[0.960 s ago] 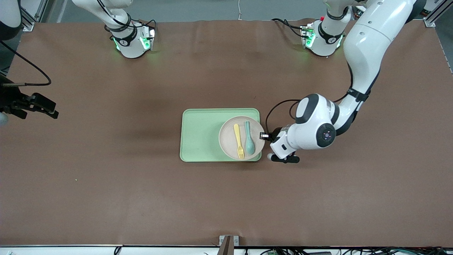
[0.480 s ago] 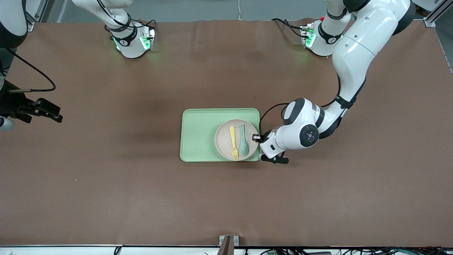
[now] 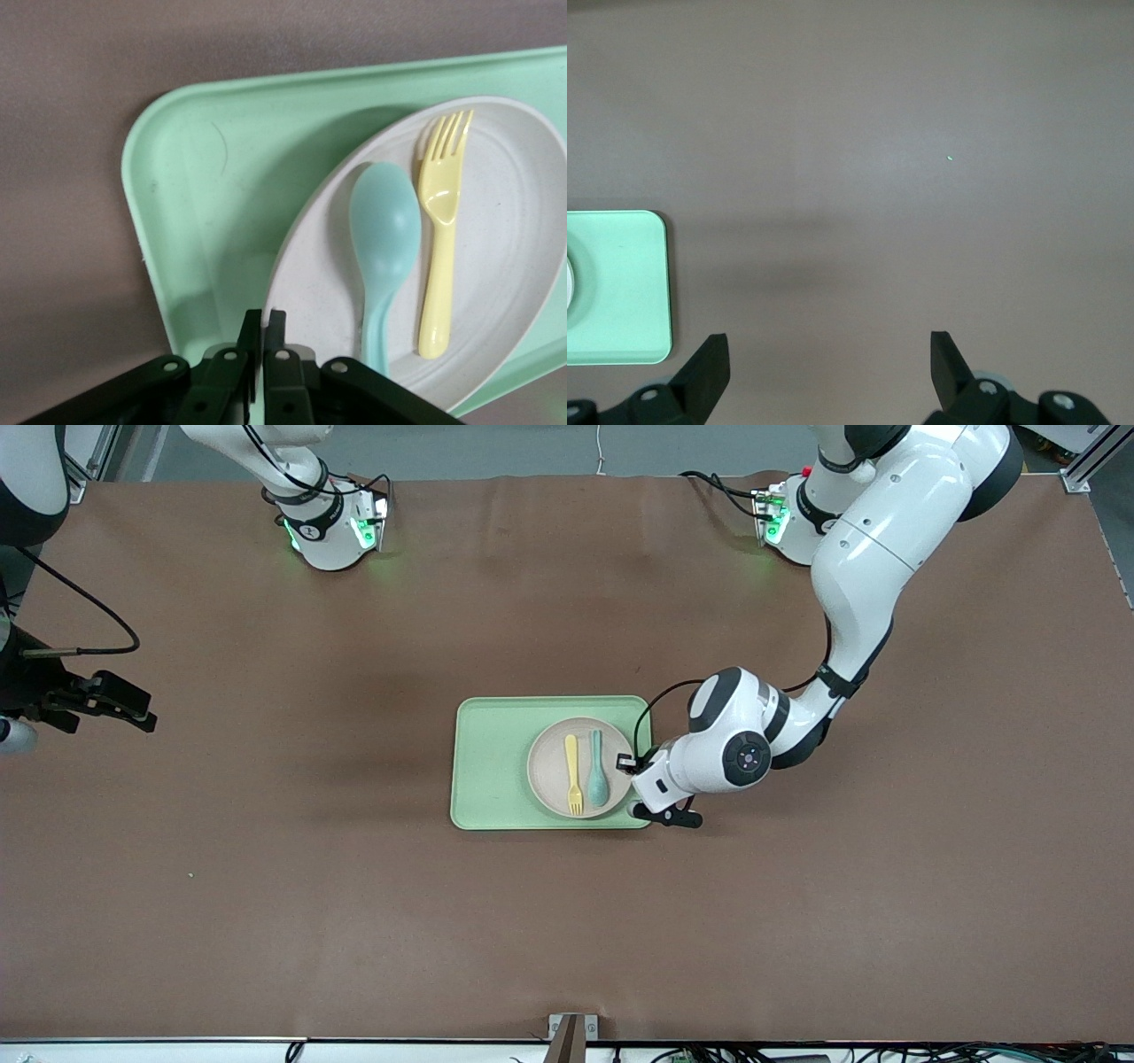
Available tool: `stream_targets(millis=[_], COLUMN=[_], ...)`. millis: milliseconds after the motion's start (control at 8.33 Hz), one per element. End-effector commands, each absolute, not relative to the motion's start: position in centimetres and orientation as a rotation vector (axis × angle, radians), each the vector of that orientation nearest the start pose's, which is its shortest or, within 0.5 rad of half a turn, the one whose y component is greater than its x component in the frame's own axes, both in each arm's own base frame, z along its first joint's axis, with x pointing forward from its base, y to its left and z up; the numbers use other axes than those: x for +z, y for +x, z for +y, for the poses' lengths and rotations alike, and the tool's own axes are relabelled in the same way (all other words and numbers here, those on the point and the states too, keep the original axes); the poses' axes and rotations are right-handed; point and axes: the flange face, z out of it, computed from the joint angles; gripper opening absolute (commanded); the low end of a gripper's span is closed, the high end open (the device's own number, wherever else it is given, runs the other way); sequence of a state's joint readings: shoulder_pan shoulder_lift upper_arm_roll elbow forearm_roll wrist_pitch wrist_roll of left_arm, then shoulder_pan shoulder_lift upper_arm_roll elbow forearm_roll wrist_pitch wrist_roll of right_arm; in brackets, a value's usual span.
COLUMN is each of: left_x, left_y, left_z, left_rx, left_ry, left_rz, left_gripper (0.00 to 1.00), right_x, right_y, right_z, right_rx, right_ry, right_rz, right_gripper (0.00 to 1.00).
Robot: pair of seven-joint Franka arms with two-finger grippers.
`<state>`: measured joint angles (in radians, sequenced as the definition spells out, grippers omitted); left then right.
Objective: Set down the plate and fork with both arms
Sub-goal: 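Lower the plate onto the tray and open the left gripper, then withdraw the left gripper while the right gripper reaches toward the tray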
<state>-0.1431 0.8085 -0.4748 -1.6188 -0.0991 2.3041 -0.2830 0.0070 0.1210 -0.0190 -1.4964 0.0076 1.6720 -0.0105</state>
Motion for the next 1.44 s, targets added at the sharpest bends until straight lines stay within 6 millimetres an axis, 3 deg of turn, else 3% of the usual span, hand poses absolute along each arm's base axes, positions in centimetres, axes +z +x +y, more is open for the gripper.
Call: stream_targets(millis=[0,240,360,480,720,840,960,1200,1320], left_x=[18.1,18.0,18.8,20.3,26.3,30.2,34.1,40.4,43.9], left_y=[58.1,58.2,58.7,59.4,60.8,62.0,63.5,64.5,64.8], left_z=[-36.5,-36.4,-36.1,-35.6,-34.9,-33.3,-30.3,-25.1,-22.2], left_rx=[0.361,0.365,0.351,0.329,0.186,0.063,-0.058,-0.173,-0.234], left_ry=[-3.433,-3.432,-3.441,-3.442,-3.457,-3.445,-3.434,-3.386,-3.362], left_rz=[0.258,0.259,0.217,0.098,-0.028,-0.107,-0.187,-0.244,-0.313], left_gripper=[0.07,0.31,0.44,0.66,0.98,1.0,1.0,1.0,1.0], right_x=[60.0,60.0,60.0,60.1,60.4,60.5,60.2,59.1,57.7], right_y=[60.1,60.1,60.1,60.2,60.3,60.5,60.9,61.6,62.0], right_z=[-0.2,0.3,0.3,0.5,1.3,2.3,3.6,9.0,13.3], right_rx=[-0.096,-0.096,-0.096,-0.115,-0.143,-0.171,-0.185,-0.193,-0.214], right_ry=[-3.127,-3.127,-3.127,-3.123,-3.109,-3.105,-3.09,-3.052,-3.043], right_rz=[0.014,0.002,0.002,-0.003,-0.015,-0.04,-0.066,0.009,0.059], right_gripper=[1.0,1.0,1.0,1.0,1.0,1.0,0.99,0.99,0.99])
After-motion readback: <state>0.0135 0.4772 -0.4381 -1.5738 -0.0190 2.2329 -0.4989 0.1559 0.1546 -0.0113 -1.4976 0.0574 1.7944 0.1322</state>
